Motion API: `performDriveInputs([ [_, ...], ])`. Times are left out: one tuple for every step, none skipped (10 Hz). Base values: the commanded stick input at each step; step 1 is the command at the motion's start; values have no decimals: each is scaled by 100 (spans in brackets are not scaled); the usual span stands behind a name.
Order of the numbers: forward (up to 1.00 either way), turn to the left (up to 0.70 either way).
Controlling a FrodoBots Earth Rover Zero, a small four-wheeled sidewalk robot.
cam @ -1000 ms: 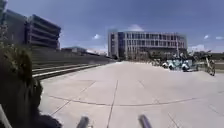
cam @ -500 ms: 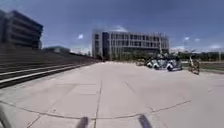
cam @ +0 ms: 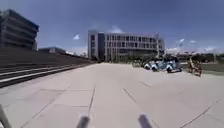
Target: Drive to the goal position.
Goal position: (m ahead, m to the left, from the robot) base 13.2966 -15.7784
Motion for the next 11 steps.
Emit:
performDriveInputs([
  [100,41],
  [100,41],
  [100,32],
  [100,12],
  [100,1],
  [100,1],
  [100,1],
  [100,1],
  [100,1],
  [100,1],
  [100,1],
])
